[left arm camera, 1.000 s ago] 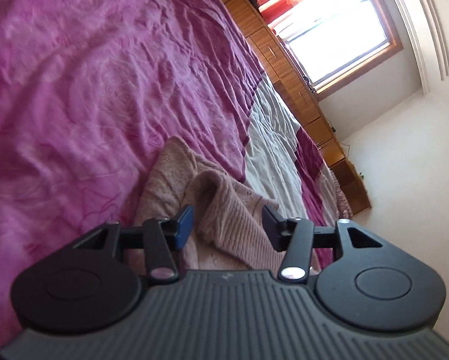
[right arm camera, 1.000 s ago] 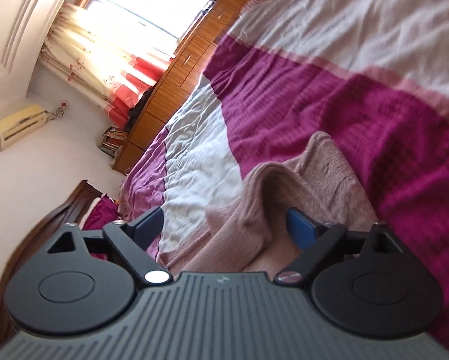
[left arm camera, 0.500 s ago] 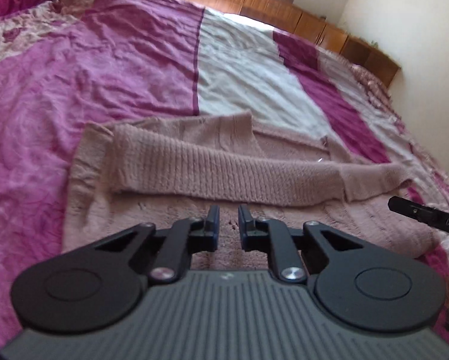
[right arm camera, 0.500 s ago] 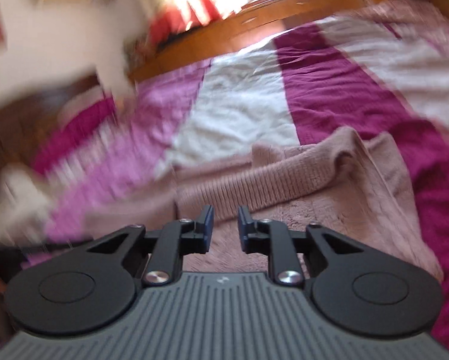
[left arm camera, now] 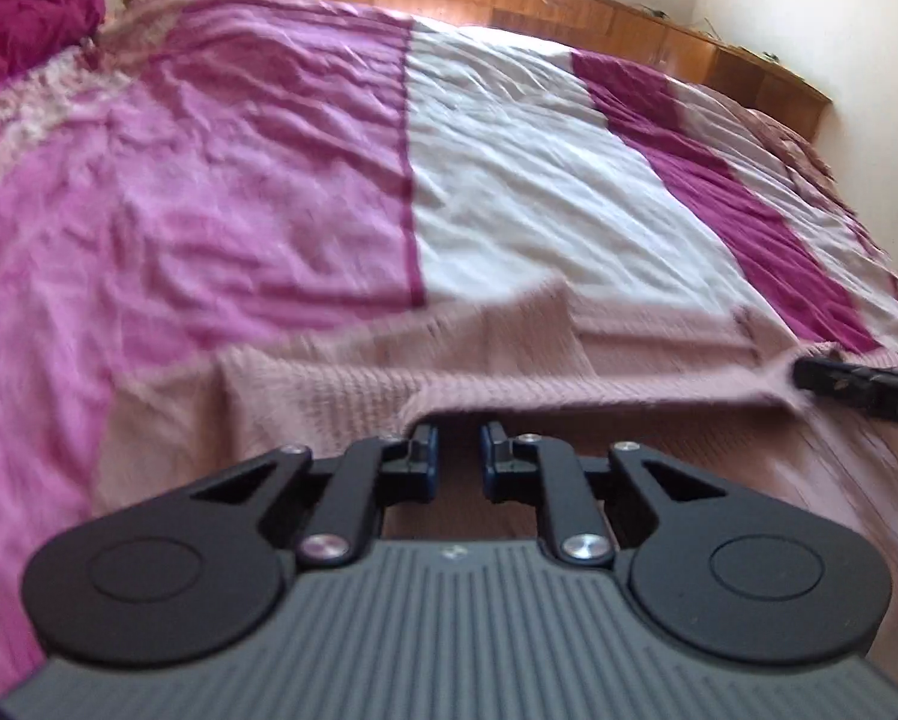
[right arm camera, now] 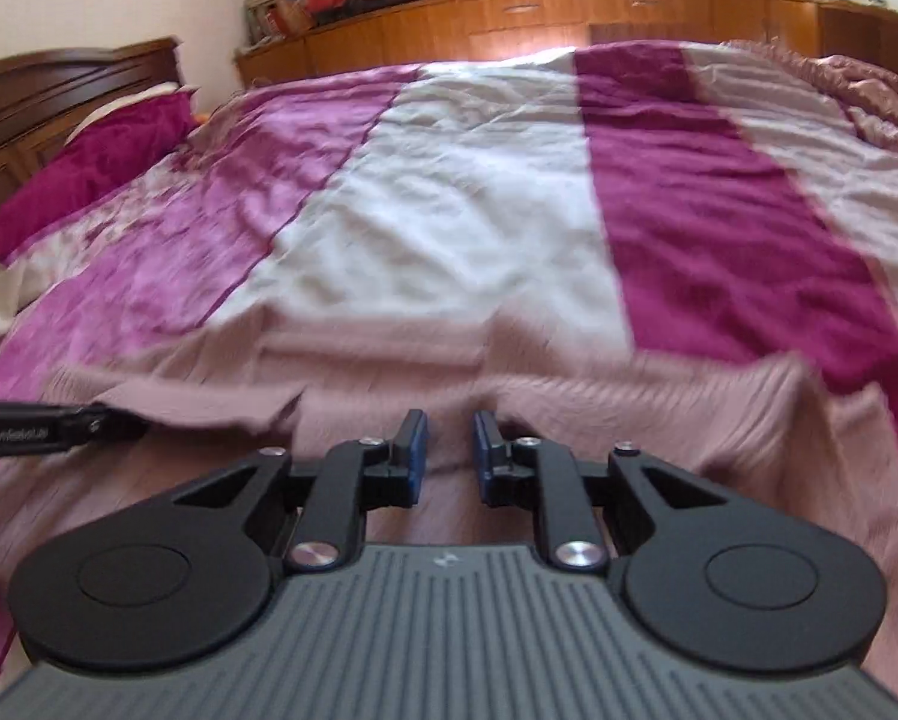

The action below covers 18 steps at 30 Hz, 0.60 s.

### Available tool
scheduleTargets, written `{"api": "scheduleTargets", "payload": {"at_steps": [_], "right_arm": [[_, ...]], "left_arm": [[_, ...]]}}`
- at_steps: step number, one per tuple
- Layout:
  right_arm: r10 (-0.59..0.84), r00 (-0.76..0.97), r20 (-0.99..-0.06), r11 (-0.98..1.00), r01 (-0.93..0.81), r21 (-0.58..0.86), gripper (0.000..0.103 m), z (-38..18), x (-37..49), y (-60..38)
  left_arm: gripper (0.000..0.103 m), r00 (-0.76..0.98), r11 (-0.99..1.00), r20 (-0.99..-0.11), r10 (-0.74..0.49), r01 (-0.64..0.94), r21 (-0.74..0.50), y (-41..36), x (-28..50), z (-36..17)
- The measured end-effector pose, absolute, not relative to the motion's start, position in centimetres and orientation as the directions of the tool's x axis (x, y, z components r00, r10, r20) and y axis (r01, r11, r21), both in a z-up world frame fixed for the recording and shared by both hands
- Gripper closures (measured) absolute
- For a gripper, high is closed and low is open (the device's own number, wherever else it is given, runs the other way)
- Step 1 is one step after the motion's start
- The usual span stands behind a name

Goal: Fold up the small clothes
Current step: 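Move the right gripper to the side edge of the folded cardigan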

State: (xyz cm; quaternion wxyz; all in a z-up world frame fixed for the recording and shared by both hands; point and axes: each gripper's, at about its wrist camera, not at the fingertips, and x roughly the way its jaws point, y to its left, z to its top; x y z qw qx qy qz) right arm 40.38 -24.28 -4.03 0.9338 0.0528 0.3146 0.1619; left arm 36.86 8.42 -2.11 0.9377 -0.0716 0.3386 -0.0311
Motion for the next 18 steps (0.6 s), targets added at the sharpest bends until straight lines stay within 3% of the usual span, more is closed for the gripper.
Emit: {"api": "scheduleTargets", "payload": {"at_steps": [4,6,8,18], "right_arm": [[0.315,0.796,-0.518,0.943,-0.199,0.268,0.076,-2.6,41.8,-26.3],[0.301,0.808,-0.506,0.941,-0.166,0.295,0.04,-2.3,41.4,-27.3],[0.305,0.812,-0.499,0.938,-0.166,0.304,0.024,-2.2,40.4,-28.0],[0.309,0.783,-0.54,0.951,-0.246,0.187,0.024,-2.5,29.4,-29.6]], "left_arm": [[0.087,0.813,0.992,-0.582,0.01,-0.082,-0.098,8.8,36.6,-0.6],[0.087,0.82,0.993,-0.572,0.032,-0.091,-0.074,8.8,36.1,-0.2],[0.087,0.807,0.993,-0.59,0.023,-0.086,-0.079,8.9,35.4,-0.1],[0.087,0.753,0.988,-0.656,-0.056,-0.055,-0.147,7.5,26.2,0.4]]}}
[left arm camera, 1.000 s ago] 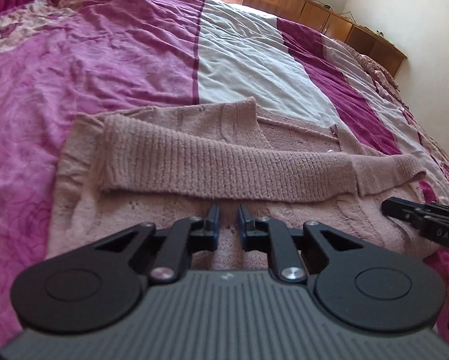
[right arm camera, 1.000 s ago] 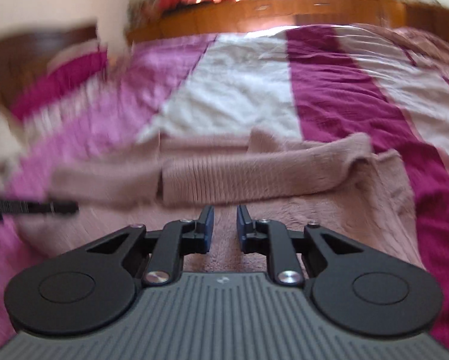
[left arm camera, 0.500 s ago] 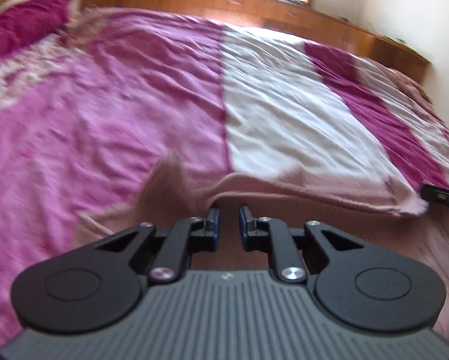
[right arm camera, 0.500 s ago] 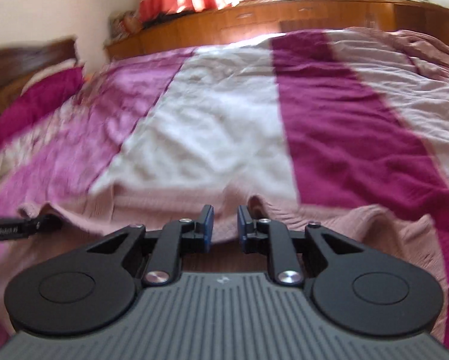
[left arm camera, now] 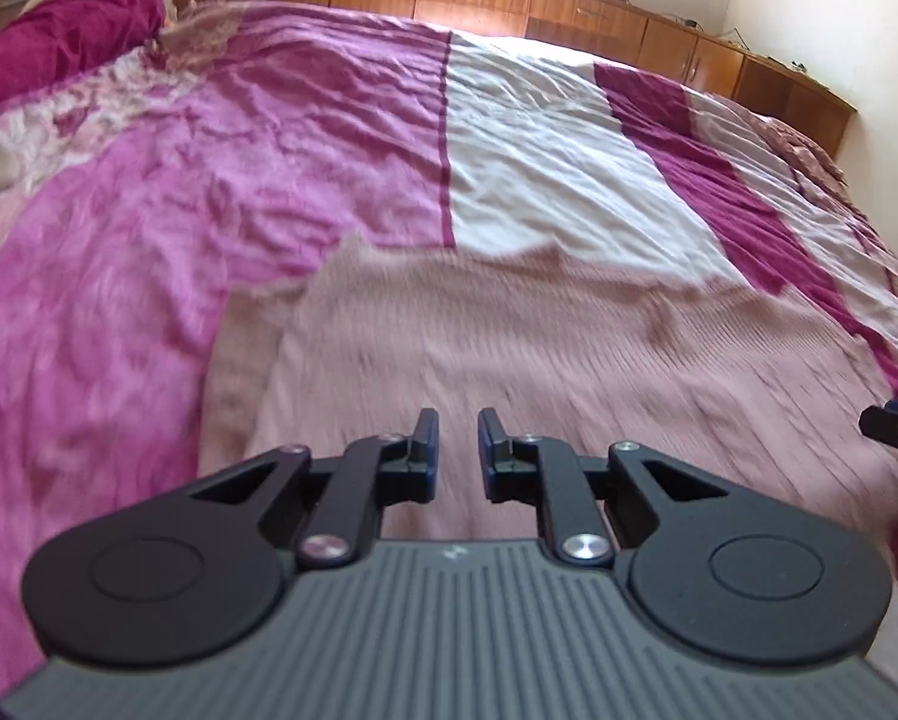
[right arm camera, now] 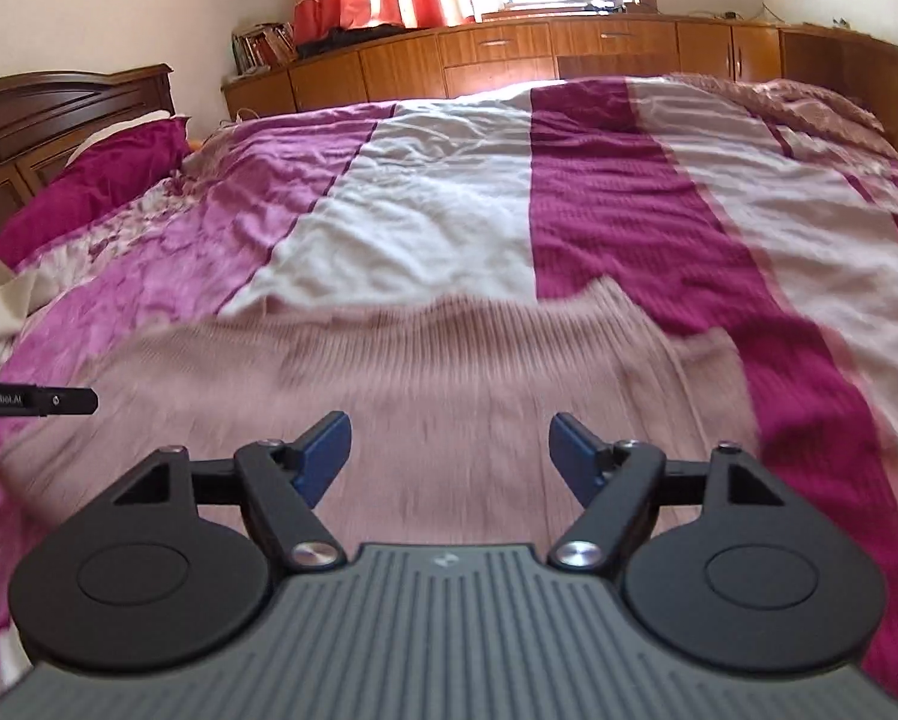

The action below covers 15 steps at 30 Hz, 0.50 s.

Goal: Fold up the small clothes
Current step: 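Move the right gripper to the side edge of the folded cardigan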

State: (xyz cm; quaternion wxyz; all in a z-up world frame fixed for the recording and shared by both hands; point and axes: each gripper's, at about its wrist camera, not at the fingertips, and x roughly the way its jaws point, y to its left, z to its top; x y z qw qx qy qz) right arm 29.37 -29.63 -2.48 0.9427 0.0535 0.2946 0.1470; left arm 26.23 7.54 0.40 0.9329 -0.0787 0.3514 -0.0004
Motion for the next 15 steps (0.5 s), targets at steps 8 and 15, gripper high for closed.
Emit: {"api": "scheduleTargets", "payload": {"at_steps": [8,15], "right_arm": [[0.304,0.777,-0.551,0.933,-0.126,0.337,0.024,-3.5,20.5,-35.3],[0.351,0.791,-0.502,0.845,-0.037,0.533,0.023,-4.5,17.3,-41.3]], "left_arm": [[0.068,0.744,0.984,-0.663,-0.08,-0.046,-0.171,5.7,19.6,1.8],[0.061,0.724,0.983,-0.686,-0.07,-0.066,-0.17,4.9,16.6,1.6]]}}
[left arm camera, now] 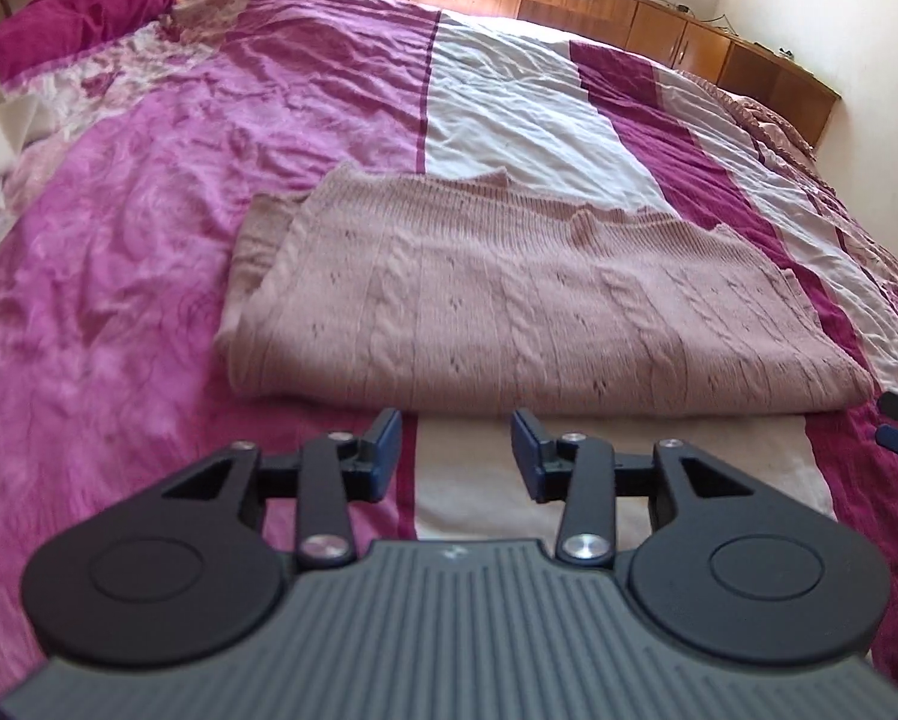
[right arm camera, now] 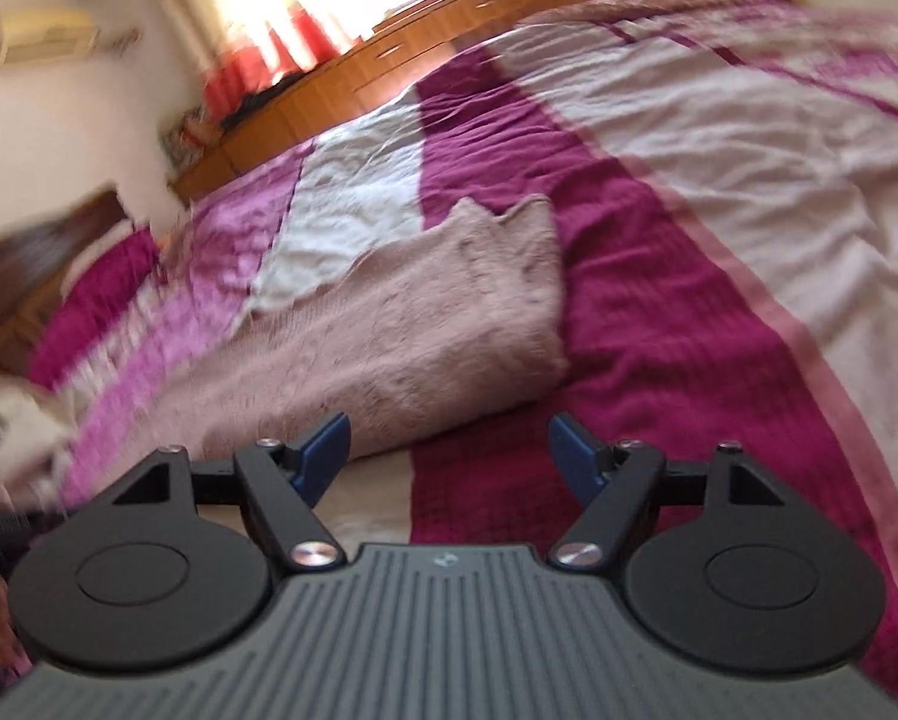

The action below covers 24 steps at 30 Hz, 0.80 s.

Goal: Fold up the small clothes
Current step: 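Move the right gripper to the side edge of the folded cardigan, then close the right gripper on the cardigan's side edge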

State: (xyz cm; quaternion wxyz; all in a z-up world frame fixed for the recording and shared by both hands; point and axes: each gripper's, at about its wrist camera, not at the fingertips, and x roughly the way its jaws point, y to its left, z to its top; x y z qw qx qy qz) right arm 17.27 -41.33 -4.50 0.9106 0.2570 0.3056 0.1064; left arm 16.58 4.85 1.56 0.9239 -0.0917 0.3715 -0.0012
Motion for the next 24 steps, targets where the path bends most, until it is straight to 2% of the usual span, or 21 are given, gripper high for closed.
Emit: {"api": "scheduleTargets", "payload": {"at_steps": [6,13,18,24], "right_arm": [[0.43,0.804,-0.41,0.637,0.052,0.769,0.023,-6.8,19.6,-47.2],[0.501,0.802,-0.325,0.468,0.065,0.881,0.023,-9.1,25.2,-50.9],[0.549,0.783,-0.292,0.441,0.026,0.897,0.024,-9.4,27.6,-50.8],[0.571,0.775,-0.271,0.462,-0.03,0.887,0.025,-9.9,29.4,-49.3]], "left_arm": [[0.061,0.702,0.988,-0.711,-0.049,-0.072,-0.14,4.0,17.0,0.9],[0.061,0.692,0.993,-0.72,-0.052,-0.044,-0.114,2.4,18.5,0.1],[0.061,0.687,0.996,-0.725,-0.051,-0.023,-0.092,0.8,19.7,-1.0],[0.061,0.693,0.989,-0.721,-0.015,-0.094,-0.111,-0.2,21.3,-1.6]]}}
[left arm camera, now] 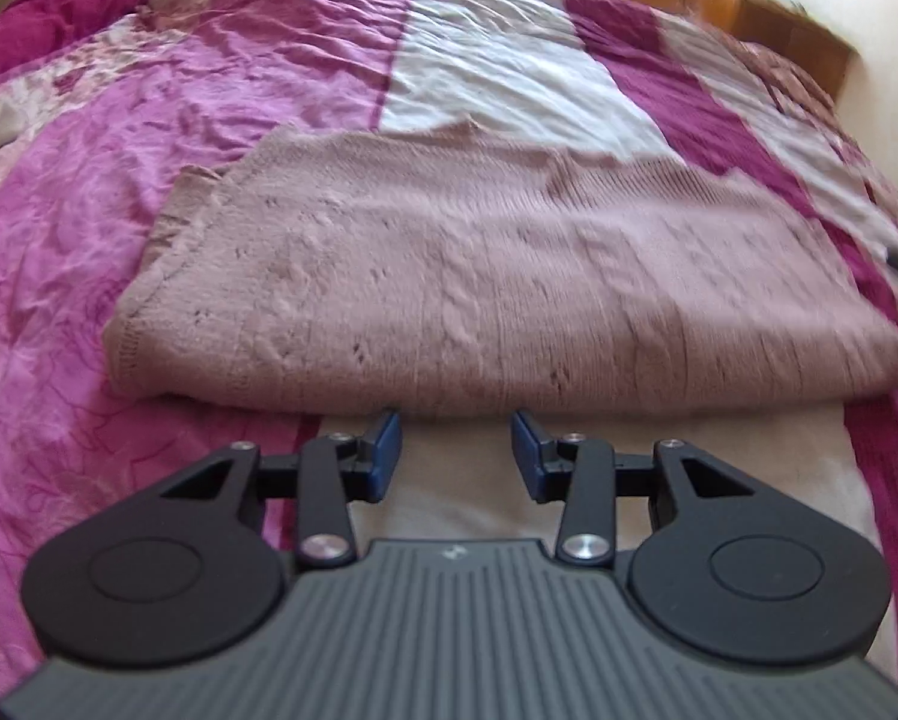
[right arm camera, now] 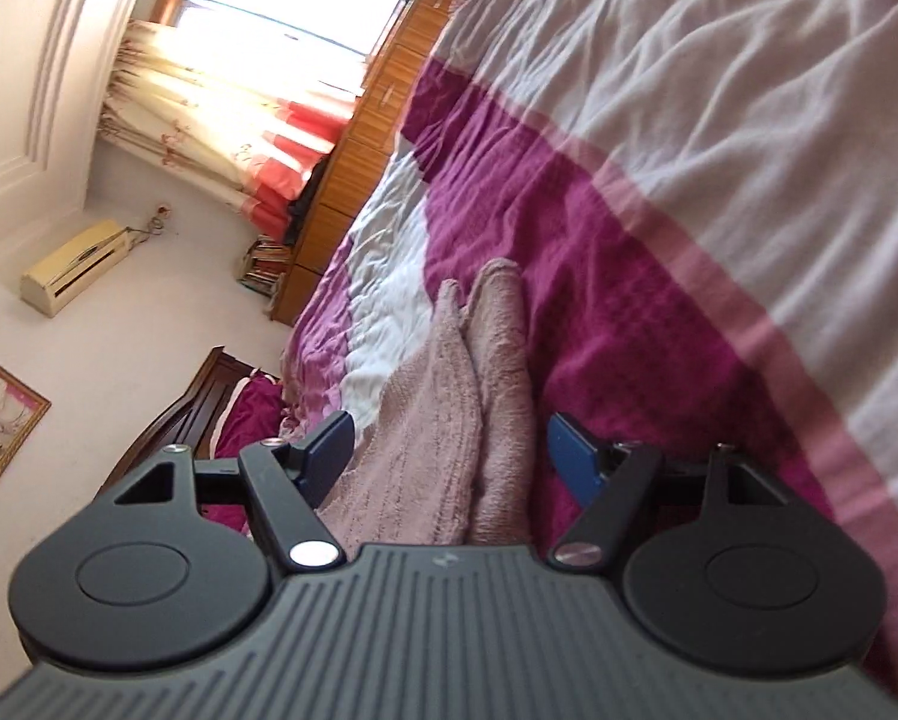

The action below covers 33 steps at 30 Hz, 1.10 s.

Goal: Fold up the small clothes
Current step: 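Close the right gripper on the cardigan's side edge, then lift the edge with the right gripper and fold it across the cardigan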

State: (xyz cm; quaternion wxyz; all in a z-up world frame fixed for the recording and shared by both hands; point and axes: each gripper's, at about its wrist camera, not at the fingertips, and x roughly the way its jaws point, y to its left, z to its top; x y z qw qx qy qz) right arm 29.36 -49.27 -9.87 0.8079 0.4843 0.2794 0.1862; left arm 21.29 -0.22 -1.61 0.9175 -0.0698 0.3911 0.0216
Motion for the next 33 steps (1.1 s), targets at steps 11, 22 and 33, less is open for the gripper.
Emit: {"api": "scheduleTargets", "payload": {"at_steps": [11,22,33], "right_arm": [[0.642,0.717,-0.273,0.471,-0.087,0.878,0.045,-11.2,33.9,-46.6],[0.641,0.731,-0.234,0.395,-0.053,0.917,0.074,-12.7,36.0,-46.4],[0.6,0.763,-0.243,0.402,-0.025,0.915,0.086,-11.7,35.4,-45.8]], "left_arm": [[0.061,0.756,0.959,-0.653,-0.043,-0.153,-0.24,1.0,21.7,-0.2],[0.061,0.78,0.953,-0.624,-0.038,-0.16,-0.257,3.1,20.6,0.6],[0.061,0.772,0.937,-0.635,-0.032,-0.198,-0.288,5.6,18.5,-0.1]]}}
